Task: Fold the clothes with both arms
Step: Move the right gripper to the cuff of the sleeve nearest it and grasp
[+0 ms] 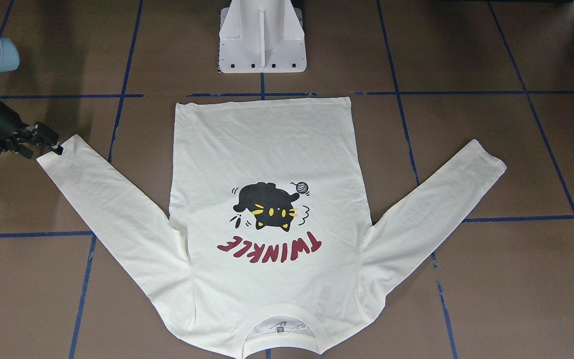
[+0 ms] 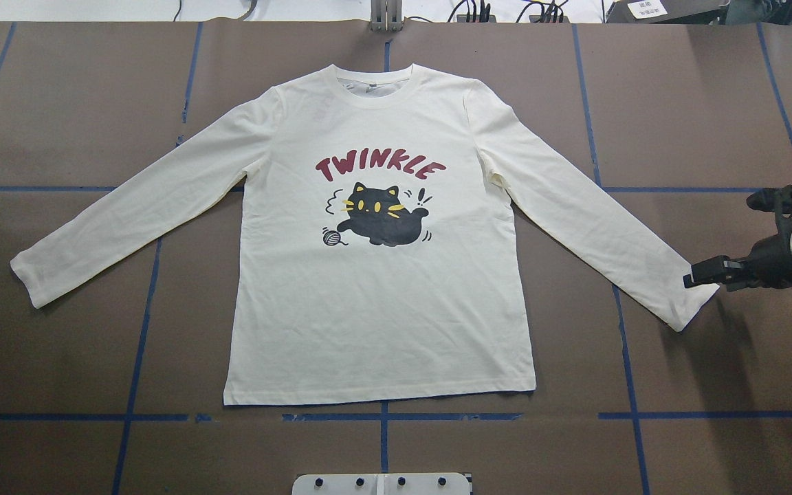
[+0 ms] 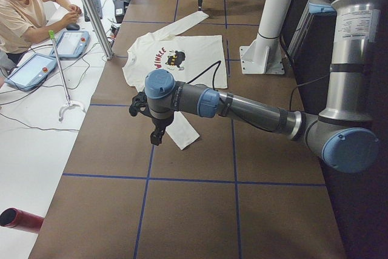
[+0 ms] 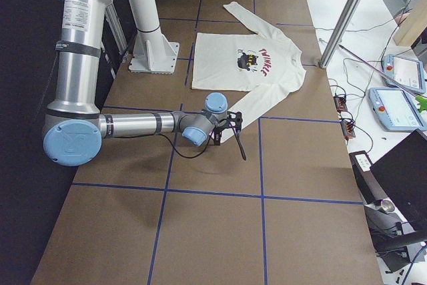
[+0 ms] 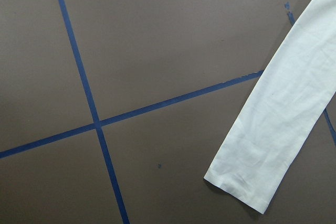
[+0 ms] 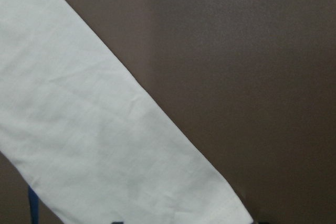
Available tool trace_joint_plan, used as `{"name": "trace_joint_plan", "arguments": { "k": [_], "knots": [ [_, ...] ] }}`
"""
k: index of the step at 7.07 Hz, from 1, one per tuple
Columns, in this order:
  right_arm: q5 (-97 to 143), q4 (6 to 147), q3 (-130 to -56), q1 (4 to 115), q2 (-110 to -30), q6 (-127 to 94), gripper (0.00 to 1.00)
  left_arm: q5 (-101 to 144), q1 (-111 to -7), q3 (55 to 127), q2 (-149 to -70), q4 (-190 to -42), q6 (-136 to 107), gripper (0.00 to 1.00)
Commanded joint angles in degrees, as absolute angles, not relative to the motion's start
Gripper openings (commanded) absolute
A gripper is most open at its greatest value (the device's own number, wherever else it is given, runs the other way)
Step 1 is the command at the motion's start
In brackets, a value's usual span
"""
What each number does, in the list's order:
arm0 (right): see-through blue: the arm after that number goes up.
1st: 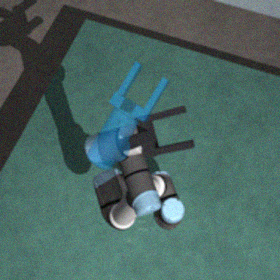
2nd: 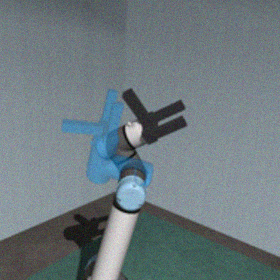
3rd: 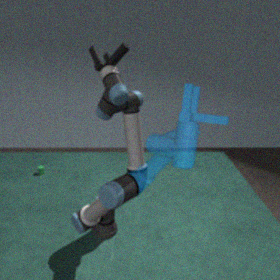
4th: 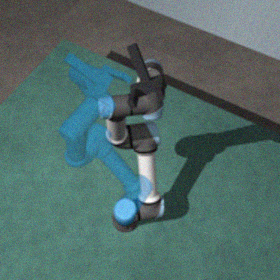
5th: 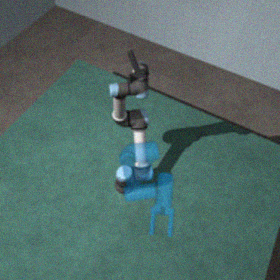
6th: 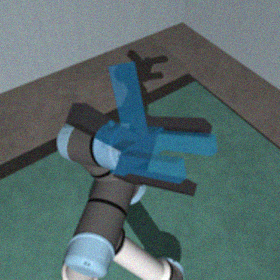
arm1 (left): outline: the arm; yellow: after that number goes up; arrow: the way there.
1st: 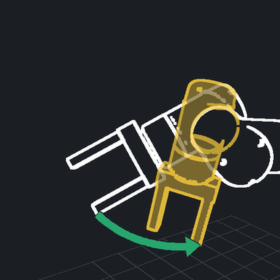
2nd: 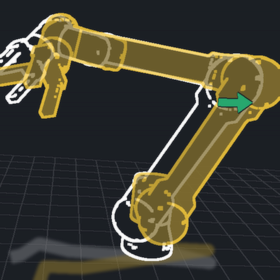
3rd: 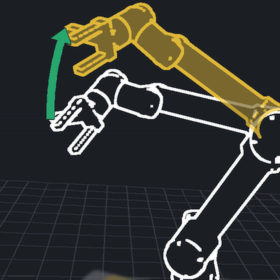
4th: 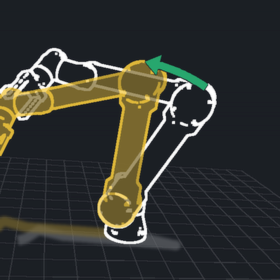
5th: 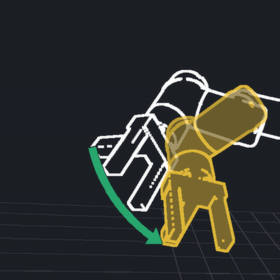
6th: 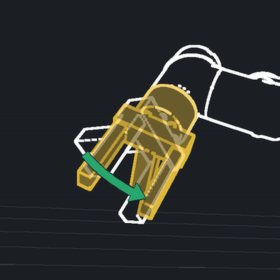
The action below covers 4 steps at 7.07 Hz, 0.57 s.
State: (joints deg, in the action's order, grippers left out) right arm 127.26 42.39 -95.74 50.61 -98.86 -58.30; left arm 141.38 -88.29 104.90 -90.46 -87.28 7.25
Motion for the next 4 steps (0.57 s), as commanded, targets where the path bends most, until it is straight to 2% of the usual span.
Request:
{"name": "trace_joint_plan", "arguments": {
  "k": [1, 4],
  "knots": [
    [127.1, 42.0, -96.1, 50.4, -101.1, -58.7, 0.72, 141.5, -88.2, 104.9, -90.4, -87.5, 6.9, 1.0],
    [125.1, 42.1, -94.2, 50.2, -99.6, -58.7, 0.72, 141.1, -88.2, 104.7, -90.4, -88.1, 7.1, 1.0]
  ]
}}
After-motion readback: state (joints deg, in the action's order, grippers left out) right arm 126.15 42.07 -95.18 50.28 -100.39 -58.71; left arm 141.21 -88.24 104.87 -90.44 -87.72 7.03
